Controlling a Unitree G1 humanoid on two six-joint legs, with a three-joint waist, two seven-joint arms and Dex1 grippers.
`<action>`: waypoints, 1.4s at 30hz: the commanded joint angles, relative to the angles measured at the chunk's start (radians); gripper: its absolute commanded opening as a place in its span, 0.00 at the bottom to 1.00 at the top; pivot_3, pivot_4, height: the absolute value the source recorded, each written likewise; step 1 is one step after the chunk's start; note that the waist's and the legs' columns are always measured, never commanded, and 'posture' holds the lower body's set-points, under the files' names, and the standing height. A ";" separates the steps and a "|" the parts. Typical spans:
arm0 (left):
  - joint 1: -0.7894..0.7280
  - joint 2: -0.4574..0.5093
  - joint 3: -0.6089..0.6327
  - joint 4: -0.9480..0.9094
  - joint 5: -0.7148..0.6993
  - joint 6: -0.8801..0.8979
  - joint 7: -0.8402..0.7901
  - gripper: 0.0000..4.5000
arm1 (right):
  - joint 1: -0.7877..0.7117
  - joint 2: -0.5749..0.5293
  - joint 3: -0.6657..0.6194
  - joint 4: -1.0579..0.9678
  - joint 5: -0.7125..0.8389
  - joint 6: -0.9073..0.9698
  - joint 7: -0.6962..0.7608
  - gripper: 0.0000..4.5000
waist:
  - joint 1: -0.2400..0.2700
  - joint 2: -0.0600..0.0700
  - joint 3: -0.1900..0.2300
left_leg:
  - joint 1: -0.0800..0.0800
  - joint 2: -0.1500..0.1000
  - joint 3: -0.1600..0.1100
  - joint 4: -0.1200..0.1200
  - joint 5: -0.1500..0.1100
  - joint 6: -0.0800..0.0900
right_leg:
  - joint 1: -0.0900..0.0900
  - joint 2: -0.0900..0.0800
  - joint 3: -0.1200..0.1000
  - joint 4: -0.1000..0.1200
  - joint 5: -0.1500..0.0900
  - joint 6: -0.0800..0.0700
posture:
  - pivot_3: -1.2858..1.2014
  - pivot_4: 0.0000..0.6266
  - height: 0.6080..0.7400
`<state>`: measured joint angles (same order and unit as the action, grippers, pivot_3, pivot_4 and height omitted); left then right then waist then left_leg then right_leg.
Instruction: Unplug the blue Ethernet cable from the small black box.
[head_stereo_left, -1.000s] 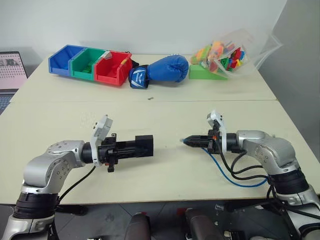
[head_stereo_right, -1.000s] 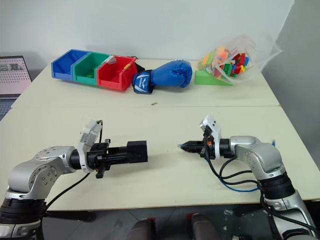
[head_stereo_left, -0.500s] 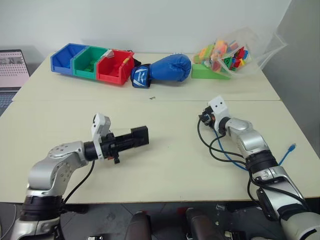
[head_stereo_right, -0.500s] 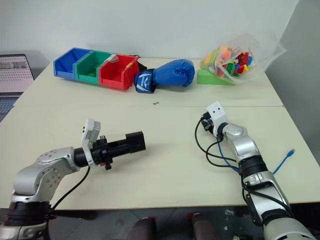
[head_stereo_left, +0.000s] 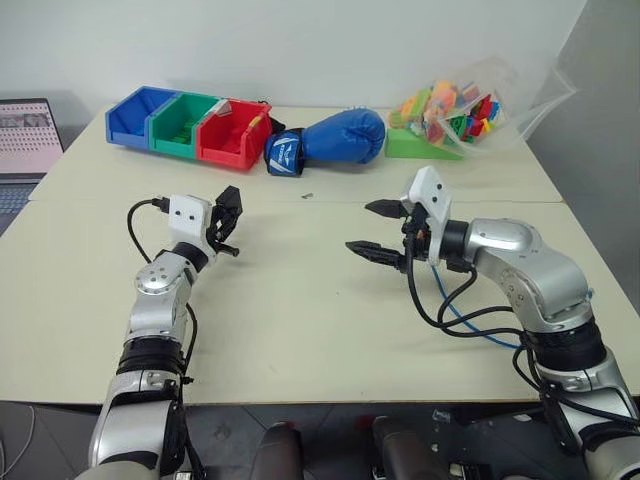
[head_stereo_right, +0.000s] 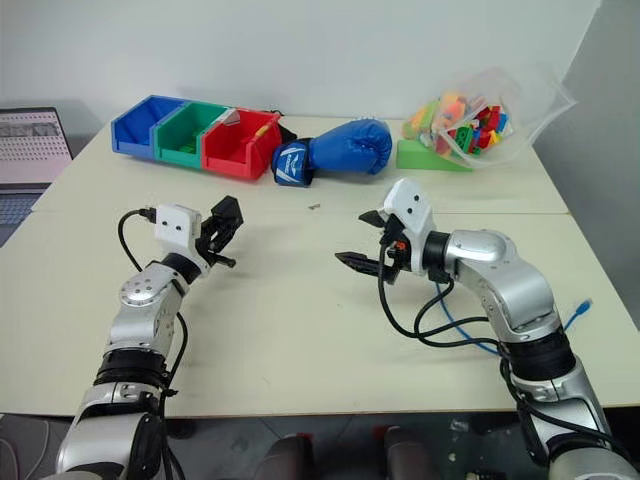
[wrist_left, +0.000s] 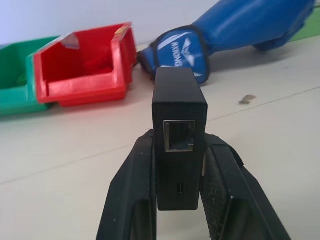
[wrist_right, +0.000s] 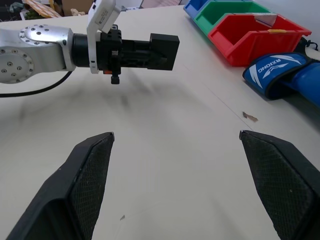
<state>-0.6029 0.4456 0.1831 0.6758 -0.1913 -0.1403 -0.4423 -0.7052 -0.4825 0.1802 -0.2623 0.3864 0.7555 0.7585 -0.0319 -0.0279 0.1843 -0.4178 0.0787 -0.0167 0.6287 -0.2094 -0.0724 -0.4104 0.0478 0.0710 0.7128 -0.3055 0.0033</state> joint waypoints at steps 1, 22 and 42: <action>-0.039 -0.026 0.047 0.132 -0.021 -0.047 0.028 0.18 | -0.044 0.012 0.004 -0.056 0.012 0.049 -0.018 0.95 | -0.001 0.000 0.000 | 0.000 0.000 0.000 0.000 0.000 0.000 | 0.000 0.000 0.000 0.000 0.000 0.000 | 0.52 0.24 1.00; 0.233 0.036 0.033 -0.213 -0.032 0.183 -0.045 0.74 | 0.025 0.006 -0.002 -0.144 0.017 0.142 -0.056 0.96 | -0.019 0.000 0.000 | 0.001 0.001 0.000 -0.001 0.000 0.000 | 0.000 0.000 0.000 0.001 0.000 -0.001 | 0.52 0.24 1.00; 0.450 0.491 0.231 -0.744 -0.214 0.572 -0.354 0.74 | 0.265 -0.224 -0.277 -0.064 0.054 0.114 -0.034 0.96 | -0.022 -0.001 0.002 | 0.001 0.001 0.001 -0.002 -0.001 -0.001 | -0.001 0.000 0.001 -0.001 -0.001 -0.001 | 0.52 0.24 1.00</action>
<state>-0.1361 0.9132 0.3809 -0.0341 -0.3921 0.4314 -0.7807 -0.4418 -0.6931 -0.0607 -0.3128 0.4236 0.8803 0.7230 -0.0539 -0.0286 0.1863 -0.4165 0.0798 -0.0156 0.6262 -0.2099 -0.0732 -0.4114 0.0474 0.0719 0.7116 -0.3067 0.0027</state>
